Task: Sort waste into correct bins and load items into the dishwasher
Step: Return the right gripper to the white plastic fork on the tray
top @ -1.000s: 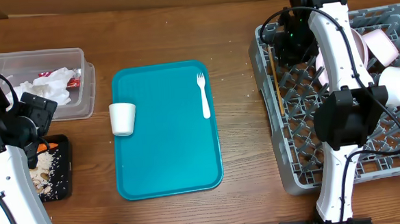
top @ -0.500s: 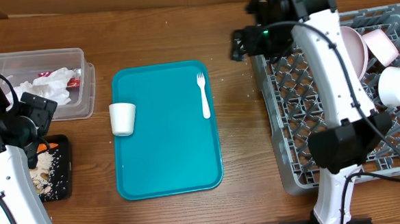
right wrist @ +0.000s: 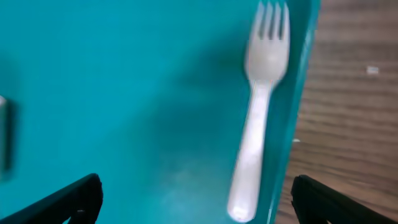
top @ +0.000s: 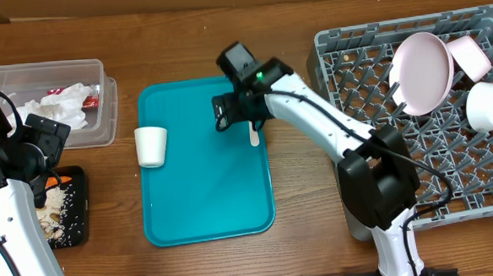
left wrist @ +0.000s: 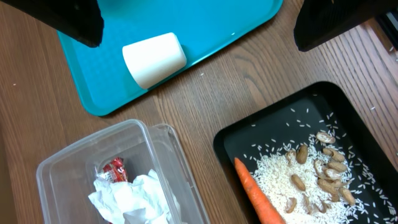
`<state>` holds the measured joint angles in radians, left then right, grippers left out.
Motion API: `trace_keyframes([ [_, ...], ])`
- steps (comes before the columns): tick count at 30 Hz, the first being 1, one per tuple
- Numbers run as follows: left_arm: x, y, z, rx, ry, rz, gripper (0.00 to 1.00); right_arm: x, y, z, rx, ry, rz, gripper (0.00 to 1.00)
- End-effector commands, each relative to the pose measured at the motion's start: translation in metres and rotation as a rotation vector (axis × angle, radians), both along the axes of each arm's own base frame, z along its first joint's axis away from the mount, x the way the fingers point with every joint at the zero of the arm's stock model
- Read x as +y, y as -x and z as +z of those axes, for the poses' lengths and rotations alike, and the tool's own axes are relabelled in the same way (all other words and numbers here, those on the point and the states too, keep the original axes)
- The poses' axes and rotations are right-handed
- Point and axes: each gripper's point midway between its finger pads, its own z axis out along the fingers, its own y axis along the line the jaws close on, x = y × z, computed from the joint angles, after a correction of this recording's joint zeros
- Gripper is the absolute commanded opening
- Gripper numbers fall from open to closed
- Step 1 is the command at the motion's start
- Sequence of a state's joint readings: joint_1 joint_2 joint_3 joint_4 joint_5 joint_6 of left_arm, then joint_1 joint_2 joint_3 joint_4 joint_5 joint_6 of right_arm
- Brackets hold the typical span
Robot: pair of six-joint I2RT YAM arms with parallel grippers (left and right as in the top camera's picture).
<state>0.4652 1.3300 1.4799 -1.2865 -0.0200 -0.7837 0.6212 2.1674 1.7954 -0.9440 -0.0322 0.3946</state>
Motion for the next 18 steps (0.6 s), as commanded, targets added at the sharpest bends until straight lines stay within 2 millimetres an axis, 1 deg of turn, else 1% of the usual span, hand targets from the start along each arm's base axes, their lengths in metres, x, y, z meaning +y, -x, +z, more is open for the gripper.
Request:
trace_keyframes([
  [1,0.002,-0.001,0.002,-0.003,-0.004,0.011,1.00,-0.011,-0.001,-0.016,-0.002,0.017,-0.065,1.00],
  [4,0.002,-0.001,0.002,-0.003,-0.004,0.011,1.00,-0.011,-0.001,-0.028,-0.011,0.011,-0.063,1.00],
  [6,0.002,-0.001,0.002,-0.003,-0.004,0.011,1.00,-0.009,-0.002,-0.031,-0.019,0.005,-0.062,1.00],
  [11,0.002,-0.001,0.002,-0.003,-0.004,0.011,1.00,0.002,0.000,-0.030,-0.038,-0.009,-0.041,1.00],
  [16,0.002,-0.001,0.002,-0.003,-0.004,0.011,1.00,-0.001,-0.003,-0.030,-0.056,0.009,-0.049,1.00],
  [18,0.002,-0.001,0.002,-0.003,-0.004,0.011,1.00,0.001,-0.004,-0.029,-0.062,0.003,-0.045,1.00],
])
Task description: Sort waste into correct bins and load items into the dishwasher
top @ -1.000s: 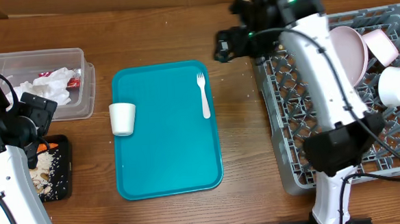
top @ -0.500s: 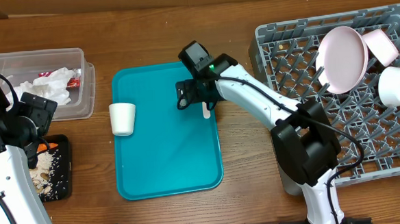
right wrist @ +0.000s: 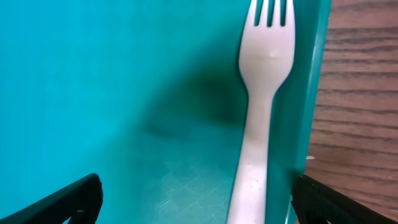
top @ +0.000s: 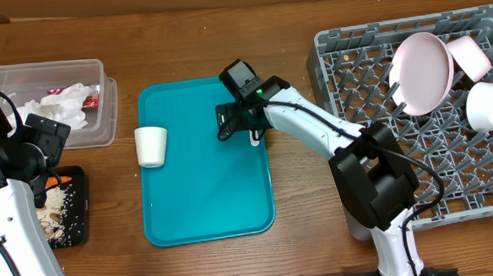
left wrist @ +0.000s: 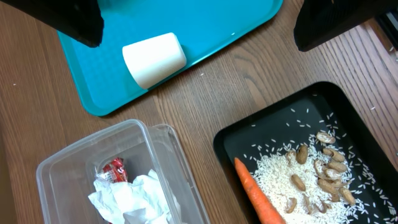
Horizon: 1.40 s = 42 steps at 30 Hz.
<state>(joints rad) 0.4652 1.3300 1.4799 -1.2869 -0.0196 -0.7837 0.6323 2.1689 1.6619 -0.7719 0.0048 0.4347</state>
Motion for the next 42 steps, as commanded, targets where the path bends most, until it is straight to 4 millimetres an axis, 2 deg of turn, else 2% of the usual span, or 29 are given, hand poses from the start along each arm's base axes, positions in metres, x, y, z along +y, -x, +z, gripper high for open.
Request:
trace_keyframes([
  [1,0.002,-0.001,0.002,-0.004,-0.004,0.011,1.00,0.002,-0.002,0.001,-0.023,0.004,-0.004,1.00],
  [13,0.002,-0.001,0.002,-0.004,-0.004,0.010,1.00,0.011,0.000,-0.031,0.001,0.023,0.012,1.00],
  [20,0.002,-0.001,0.002,-0.004,-0.004,0.010,1.00,0.021,0.015,-0.041,0.024,0.042,0.050,0.98],
  [21,0.002,-0.001,0.002,-0.004,-0.004,0.010,1.00,0.023,0.017,-0.043,0.023,0.051,0.055,0.94],
  [28,0.002,-0.001,0.002,-0.004,-0.004,0.010,1.00,0.016,0.019,-0.059,0.000,0.139,0.051,0.47],
  [34,0.002,-0.001,0.002,-0.004,-0.004,0.010,1.00,0.012,0.019,-0.061,0.000,0.161,0.046,0.31],
  [39,0.002,-0.001,0.002,-0.003,-0.004,0.010,1.00,0.013,0.019,-0.051,0.014,0.167,0.045,0.07],
  [42,0.002,-0.001,0.002,-0.004,-0.004,0.010,1.00,0.017,0.020,-0.045,0.025,0.151,0.051,0.04],
])
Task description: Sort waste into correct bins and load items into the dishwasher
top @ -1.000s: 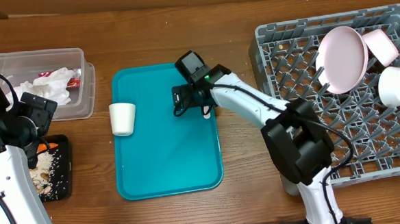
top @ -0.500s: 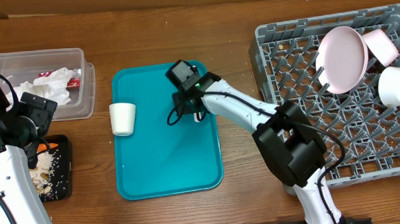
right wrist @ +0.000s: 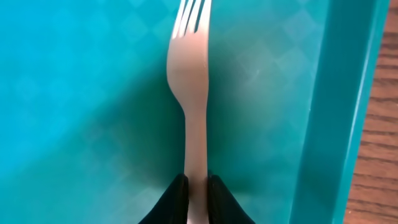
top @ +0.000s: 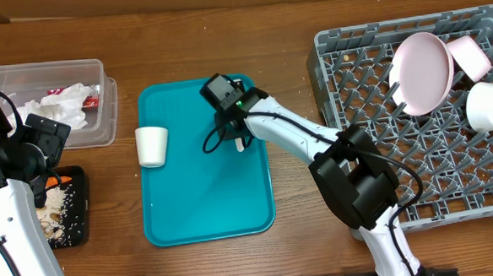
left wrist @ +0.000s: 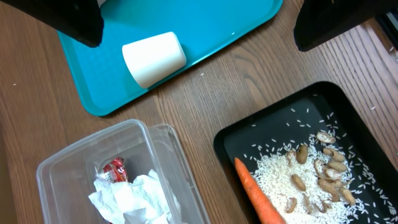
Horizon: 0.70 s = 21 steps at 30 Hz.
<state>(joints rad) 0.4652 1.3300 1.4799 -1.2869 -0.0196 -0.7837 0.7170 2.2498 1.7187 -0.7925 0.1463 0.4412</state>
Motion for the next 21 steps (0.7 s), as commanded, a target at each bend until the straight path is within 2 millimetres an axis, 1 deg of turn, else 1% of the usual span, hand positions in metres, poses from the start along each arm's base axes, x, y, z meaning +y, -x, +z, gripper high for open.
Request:
trace_keyframes([
  [1,0.002,-0.001,0.002,-0.004,-0.004,0.010,1.00,0.001,0.013,-0.023,0.077,0.015,0.014,0.04],
  [3,0.002,-0.001,0.002,-0.004,-0.004,0.010,1.00,0.006,0.013,-0.018,0.088,-0.008,0.021,0.04],
  [8,0.002,-0.001,0.002,-0.004,-0.004,0.010,1.00,0.011,0.010,-0.005,0.081,-0.024,0.023,0.04],
  [9,0.002,-0.001,0.002,-0.004,-0.004,0.010,1.00,0.012,0.010,-0.005,0.083,-0.027,0.025,0.10],
  [10,0.002,-0.001,0.002,-0.004,-0.004,0.010,1.00,0.013,0.011,-0.005,0.090,-0.035,0.027,0.18],
  [12,0.002,-0.001,0.002,-0.004,-0.004,0.010,1.00,0.019,0.015,-0.004,0.109,-0.068,0.039,0.20],
  [13,0.002,-0.001,0.002,-0.004,-0.004,0.010,1.00,0.028,0.016,-0.001,0.123,-0.110,0.053,0.23],
  [14,0.002,-0.001,0.002,-0.004,-0.005,0.010,1.00,0.032,0.017,0.001,0.130,-0.132,0.060,0.23],
  [15,0.002,-0.001,0.002,-0.004,-0.004,0.010,1.00,0.040,0.017,0.007,0.139,-0.171,0.074,0.24],
  [18,0.002,-0.001,0.002,-0.004,-0.004,0.010,1.00,0.059,0.018,0.025,0.150,-0.250,0.109,0.29],
  [20,0.002,-0.001,0.002,-0.004,-0.004,0.010,1.00,0.074,0.023,0.037,0.174,-0.313,0.151,0.35],
  [21,0.002,-0.001,0.002,-0.004,-0.004,0.010,1.00,0.082,0.028,0.043,0.188,-0.346,0.186,0.40],
])
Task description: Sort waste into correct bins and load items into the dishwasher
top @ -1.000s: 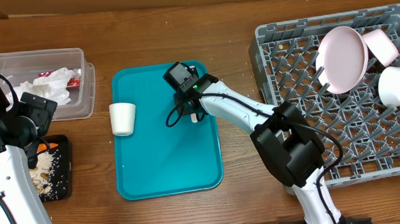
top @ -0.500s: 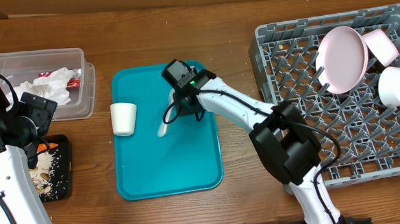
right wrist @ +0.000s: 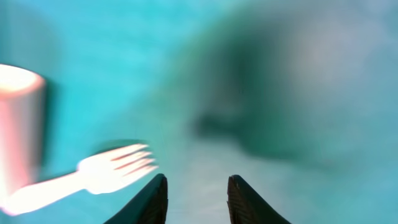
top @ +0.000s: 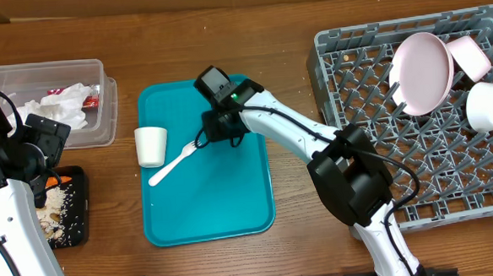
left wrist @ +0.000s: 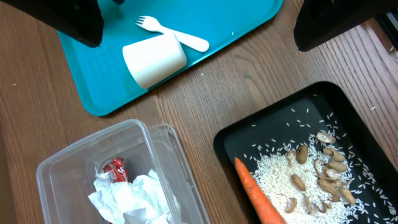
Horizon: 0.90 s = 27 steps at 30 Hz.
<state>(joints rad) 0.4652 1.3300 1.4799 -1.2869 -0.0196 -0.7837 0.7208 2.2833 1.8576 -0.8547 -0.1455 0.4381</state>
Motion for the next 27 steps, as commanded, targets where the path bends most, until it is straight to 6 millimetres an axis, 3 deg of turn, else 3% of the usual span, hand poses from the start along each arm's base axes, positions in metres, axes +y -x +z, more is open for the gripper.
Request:
trace_keyframes([
  [1,0.002,-0.001,0.002,-0.004,-0.004,0.010,1.00,0.032,0.015,0.021,0.055,-0.135,0.091,0.42],
  [8,0.002,-0.001,0.002,-0.004,-0.004,0.010,1.00,0.025,0.043,0.018,0.313,-0.142,-0.173,0.44],
  [11,0.002,-0.001,0.002,-0.004,-0.004,0.010,1.00,0.041,0.047,0.018,0.331,-0.171,-0.246,0.93],
  [15,0.002,-0.001,0.002,-0.004,-0.004,0.010,1.00,0.065,0.051,0.017,0.334,-0.230,-0.303,0.95],
  [18,0.002,-0.001,0.002,-0.004,-0.004,0.010,1.00,0.072,0.049,0.013,0.364,-0.250,-0.401,0.95],
  [27,0.002,-0.001,0.002,-0.004,-0.004,0.010,1.00,0.056,0.035,-0.002,0.349,-0.196,-0.640,0.91],
])
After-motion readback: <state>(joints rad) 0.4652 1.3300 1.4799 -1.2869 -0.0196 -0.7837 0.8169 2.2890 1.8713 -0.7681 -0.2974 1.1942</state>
